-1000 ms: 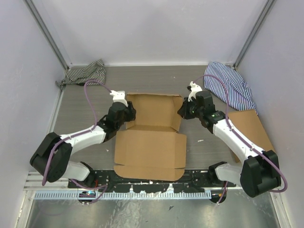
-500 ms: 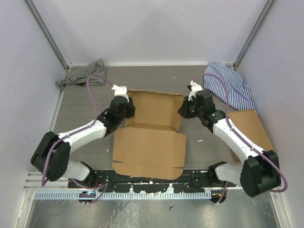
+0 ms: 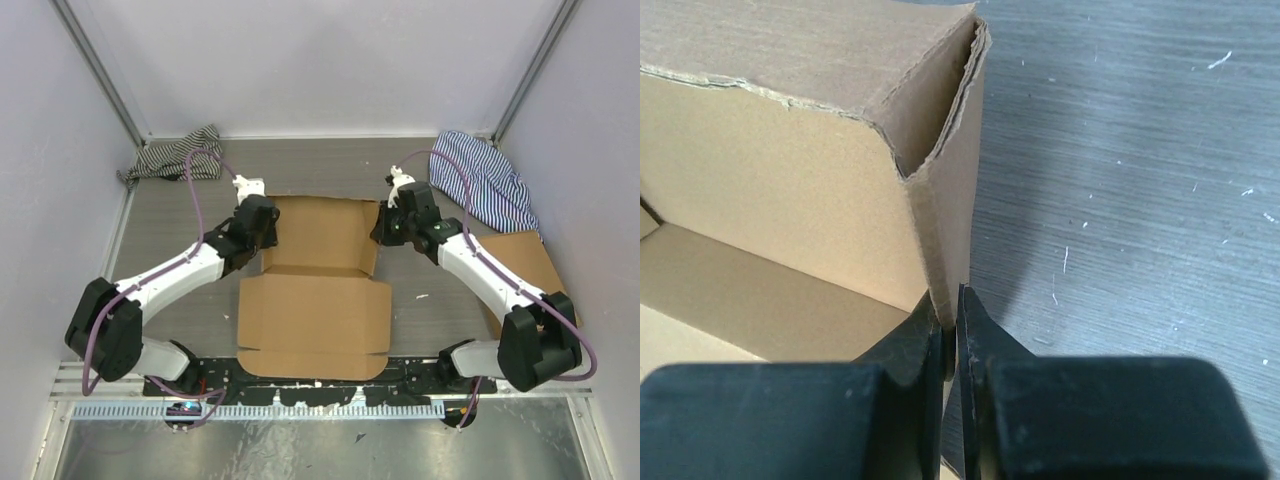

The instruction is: Fold the paper box

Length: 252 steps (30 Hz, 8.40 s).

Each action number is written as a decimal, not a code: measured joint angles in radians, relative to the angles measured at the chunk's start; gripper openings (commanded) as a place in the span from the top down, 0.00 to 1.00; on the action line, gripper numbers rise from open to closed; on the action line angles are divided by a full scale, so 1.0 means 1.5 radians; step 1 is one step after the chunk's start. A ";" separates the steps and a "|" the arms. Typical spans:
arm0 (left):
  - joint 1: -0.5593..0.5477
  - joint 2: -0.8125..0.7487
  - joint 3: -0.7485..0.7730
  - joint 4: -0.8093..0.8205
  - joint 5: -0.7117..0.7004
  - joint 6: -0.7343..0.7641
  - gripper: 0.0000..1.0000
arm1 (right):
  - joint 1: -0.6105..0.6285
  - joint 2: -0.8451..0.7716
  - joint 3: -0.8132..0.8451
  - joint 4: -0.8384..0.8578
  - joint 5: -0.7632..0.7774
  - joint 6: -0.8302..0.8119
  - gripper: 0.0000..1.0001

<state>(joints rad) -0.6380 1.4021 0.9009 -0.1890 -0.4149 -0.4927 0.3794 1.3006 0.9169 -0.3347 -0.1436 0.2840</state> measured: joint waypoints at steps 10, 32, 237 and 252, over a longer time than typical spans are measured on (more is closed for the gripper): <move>-0.028 0.054 0.080 -0.135 -0.073 -0.008 1.00 | 0.031 0.035 0.019 -0.033 0.027 0.024 0.99; -0.060 0.156 0.187 -0.294 -0.156 -0.036 0.61 | 0.053 0.098 0.053 -0.061 0.063 0.071 0.71; -0.060 -0.334 0.022 -0.452 -0.228 0.054 0.58 | 0.143 0.402 0.430 -0.134 0.059 0.022 0.43; -0.060 -0.322 0.022 -0.458 -0.219 0.028 0.57 | 0.269 0.445 0.373 -0.145 0.117 0.150 0.64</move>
<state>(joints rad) -0.7280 0.9188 0.9333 -0.8764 -0.7429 -0.4503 0.7822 1.9678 1.4769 -0.5529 0.0315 0.5095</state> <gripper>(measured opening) 0.422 0.546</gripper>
